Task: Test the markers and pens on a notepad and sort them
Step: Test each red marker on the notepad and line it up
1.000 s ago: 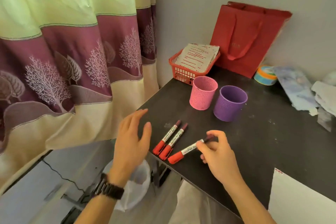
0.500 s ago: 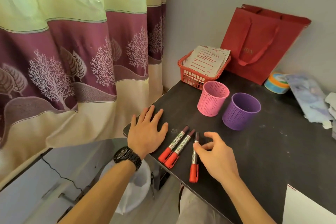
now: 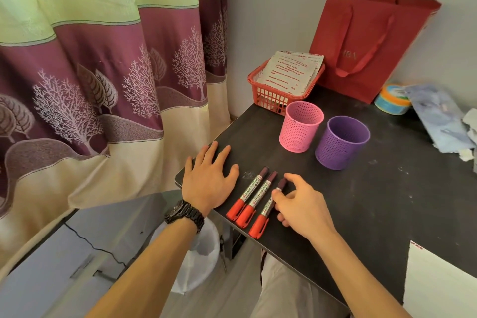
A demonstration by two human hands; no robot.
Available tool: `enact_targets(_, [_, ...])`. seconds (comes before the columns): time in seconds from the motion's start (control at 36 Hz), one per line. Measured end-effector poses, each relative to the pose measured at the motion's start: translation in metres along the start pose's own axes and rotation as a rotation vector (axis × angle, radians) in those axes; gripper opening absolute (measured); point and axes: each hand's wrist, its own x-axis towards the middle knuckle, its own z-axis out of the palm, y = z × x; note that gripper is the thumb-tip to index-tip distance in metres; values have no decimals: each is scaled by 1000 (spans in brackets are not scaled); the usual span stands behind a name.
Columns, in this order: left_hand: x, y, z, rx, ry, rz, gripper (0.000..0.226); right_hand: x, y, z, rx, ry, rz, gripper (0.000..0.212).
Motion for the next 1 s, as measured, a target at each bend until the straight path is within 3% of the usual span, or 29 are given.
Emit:
enact_targets(0.53, [0, 1, -2, 9, -4, -5, 67, -2, -5, 3, -15, 13, 11, 63])
enact_targets(0.67, [-1, 1, -5, 8, -11, -7, 66, -10, -5, -5, 97, 40, 51, 64])
enact_targets(0.86, [-3, 1, -9, -2, -45, -20, 66, -47, 37, -59, 213, 182, 53, 45])
enact_targets(1.0, [-6, 11, -22, -25, -108, -47, 62, -106, 102, -126, 313, 387, 67, 28])
